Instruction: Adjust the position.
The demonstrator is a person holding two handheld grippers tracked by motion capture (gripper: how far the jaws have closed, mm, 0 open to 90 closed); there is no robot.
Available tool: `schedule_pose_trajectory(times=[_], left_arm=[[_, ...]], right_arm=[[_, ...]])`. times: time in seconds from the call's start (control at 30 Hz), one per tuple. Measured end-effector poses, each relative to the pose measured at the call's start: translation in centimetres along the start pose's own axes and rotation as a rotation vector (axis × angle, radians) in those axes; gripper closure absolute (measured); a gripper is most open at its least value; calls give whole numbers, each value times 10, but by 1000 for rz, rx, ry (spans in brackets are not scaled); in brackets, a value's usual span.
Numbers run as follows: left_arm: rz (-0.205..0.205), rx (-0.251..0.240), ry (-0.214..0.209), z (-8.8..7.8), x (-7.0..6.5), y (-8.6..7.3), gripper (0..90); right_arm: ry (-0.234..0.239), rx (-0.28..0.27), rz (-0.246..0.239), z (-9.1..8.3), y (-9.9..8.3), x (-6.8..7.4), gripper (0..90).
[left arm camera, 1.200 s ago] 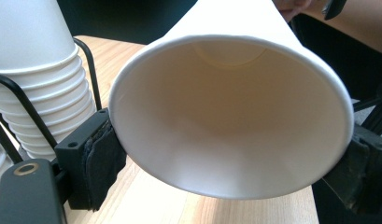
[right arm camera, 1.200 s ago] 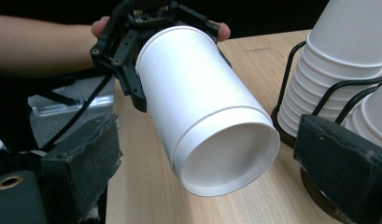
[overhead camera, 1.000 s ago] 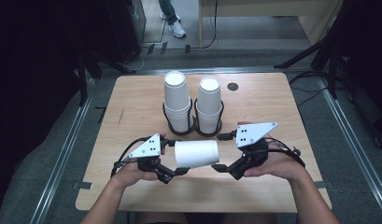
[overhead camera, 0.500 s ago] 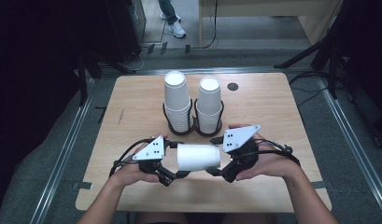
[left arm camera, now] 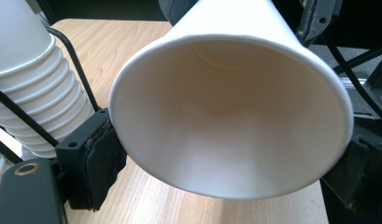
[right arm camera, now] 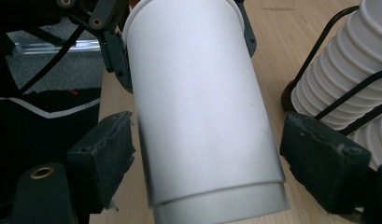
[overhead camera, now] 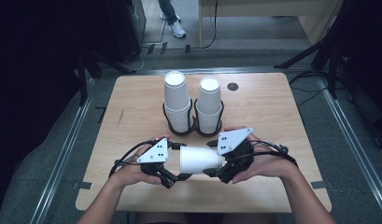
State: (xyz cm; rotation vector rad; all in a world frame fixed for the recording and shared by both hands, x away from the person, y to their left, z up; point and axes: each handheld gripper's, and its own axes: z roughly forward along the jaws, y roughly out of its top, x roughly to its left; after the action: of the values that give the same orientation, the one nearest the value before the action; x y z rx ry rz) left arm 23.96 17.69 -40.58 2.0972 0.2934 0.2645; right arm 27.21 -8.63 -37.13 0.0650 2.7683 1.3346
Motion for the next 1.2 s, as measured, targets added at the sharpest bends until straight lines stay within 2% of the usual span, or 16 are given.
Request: schedule_pose_trajectory(times=[0.3,0.93,1.2], left_arm=[[24,18,0,0,-1,2,104],[35,25,-5,2,-3,4,104],[41,31,-17,3,-5,3,105]], right_arm=[[4,37,-10,5,-2,1,180],[10,89,-19,15,-4,3,193],[43,112,-20,14,-6,3,223]])
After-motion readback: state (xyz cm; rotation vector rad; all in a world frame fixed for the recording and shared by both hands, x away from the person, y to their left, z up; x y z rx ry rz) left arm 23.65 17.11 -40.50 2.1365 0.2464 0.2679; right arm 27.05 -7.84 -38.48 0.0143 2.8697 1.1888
